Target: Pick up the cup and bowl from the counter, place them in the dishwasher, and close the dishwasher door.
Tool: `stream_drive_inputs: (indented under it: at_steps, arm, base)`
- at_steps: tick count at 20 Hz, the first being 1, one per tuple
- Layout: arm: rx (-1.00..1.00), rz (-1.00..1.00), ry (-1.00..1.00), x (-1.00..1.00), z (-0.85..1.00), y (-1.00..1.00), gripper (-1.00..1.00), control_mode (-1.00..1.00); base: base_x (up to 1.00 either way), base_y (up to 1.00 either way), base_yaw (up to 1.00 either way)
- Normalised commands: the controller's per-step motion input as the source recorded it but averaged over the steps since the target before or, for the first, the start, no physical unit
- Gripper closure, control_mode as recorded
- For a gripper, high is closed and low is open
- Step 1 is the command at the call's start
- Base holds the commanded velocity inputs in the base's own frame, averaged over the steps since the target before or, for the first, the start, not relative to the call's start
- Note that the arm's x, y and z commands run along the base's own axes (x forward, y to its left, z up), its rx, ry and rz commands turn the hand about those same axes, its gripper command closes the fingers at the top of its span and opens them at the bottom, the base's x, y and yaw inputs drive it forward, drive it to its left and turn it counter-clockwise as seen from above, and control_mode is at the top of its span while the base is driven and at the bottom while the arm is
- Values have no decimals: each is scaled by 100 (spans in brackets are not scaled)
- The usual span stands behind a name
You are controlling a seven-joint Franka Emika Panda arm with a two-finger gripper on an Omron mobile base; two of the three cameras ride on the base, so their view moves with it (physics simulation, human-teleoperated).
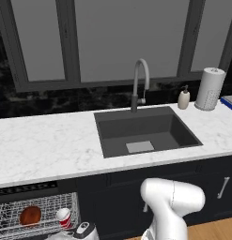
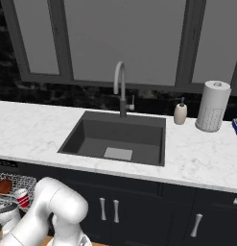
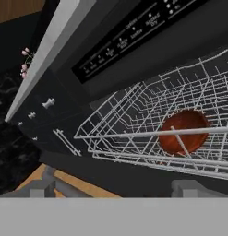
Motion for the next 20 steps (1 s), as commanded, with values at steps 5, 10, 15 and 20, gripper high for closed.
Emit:
stream_drive_inputs:
  at_steps: [5, 10, 15, 20]
  arm:
    - [0, -52, 0, 72, -100, -39, -100, -100]
    - [-1, -54, 0, 50, -100, -27, -100, -100]
    - [-1, -54, -3, 61, -100, -18, -100, -100]
    - [-1, -53, -12, 45, -100, -9, -100, -100]
  base:
    - [0, 0, 0]
    - [0, 0, 0]
    - [0, 0, 0]
    - [0, 0, 0]
